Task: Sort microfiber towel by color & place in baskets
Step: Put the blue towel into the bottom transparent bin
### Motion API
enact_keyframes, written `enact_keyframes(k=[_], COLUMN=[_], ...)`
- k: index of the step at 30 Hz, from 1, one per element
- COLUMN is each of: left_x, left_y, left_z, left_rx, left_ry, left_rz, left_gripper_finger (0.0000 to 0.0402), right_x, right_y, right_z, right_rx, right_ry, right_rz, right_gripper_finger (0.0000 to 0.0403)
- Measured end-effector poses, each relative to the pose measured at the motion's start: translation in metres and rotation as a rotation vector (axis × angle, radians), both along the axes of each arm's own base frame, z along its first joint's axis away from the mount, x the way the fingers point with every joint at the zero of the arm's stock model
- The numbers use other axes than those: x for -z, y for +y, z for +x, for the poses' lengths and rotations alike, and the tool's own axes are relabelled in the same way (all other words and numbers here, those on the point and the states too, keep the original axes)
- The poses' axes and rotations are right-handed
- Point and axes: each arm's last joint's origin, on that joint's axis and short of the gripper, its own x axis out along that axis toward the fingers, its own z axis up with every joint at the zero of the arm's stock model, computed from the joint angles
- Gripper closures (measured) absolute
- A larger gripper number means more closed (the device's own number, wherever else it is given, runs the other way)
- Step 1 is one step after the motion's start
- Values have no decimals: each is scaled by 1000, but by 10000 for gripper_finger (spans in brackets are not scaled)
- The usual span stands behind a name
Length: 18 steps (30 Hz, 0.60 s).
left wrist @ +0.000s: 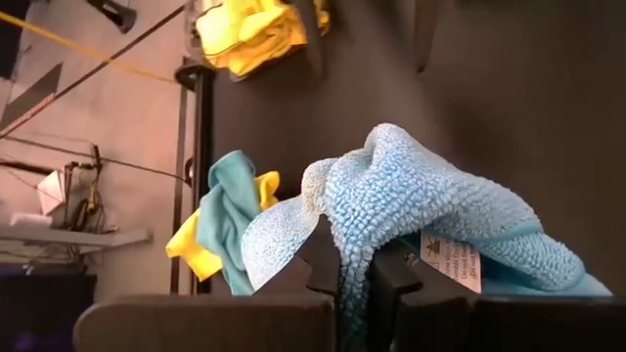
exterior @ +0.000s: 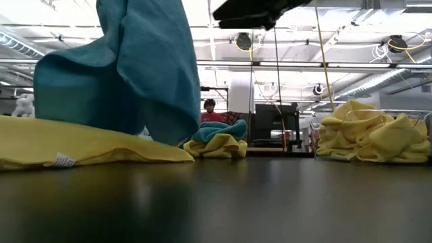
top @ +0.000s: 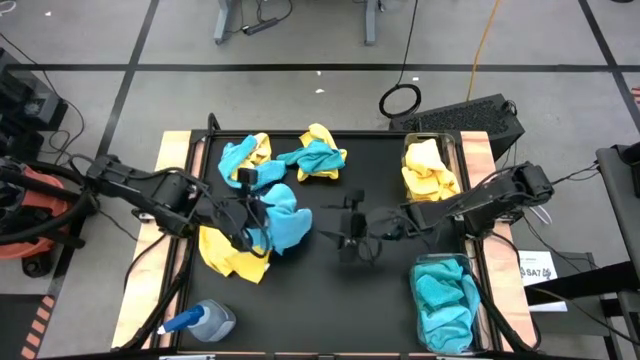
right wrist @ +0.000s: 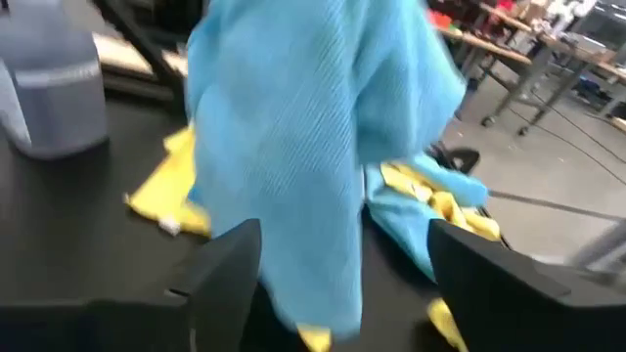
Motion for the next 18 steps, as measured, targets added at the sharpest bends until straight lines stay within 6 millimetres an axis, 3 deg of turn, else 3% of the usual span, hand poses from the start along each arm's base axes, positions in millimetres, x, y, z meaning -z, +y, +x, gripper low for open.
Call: enact_keyframes(k=[6, 18], left_x=[9, 14], left_y=[-5, -11], left_z=[12, 25], left_rx=[26, 106], left_ry=[37, 37], left_rz=[28, -8], left_gripper_finger=[385, 384], right_x=[20, 66], right_y=[-16, -37], right_z=[21, 54], right_rx=[-30, -42], right_ry=[-8, -44], right_rz=[18, 10], right_gripper_finger=[98, 121])
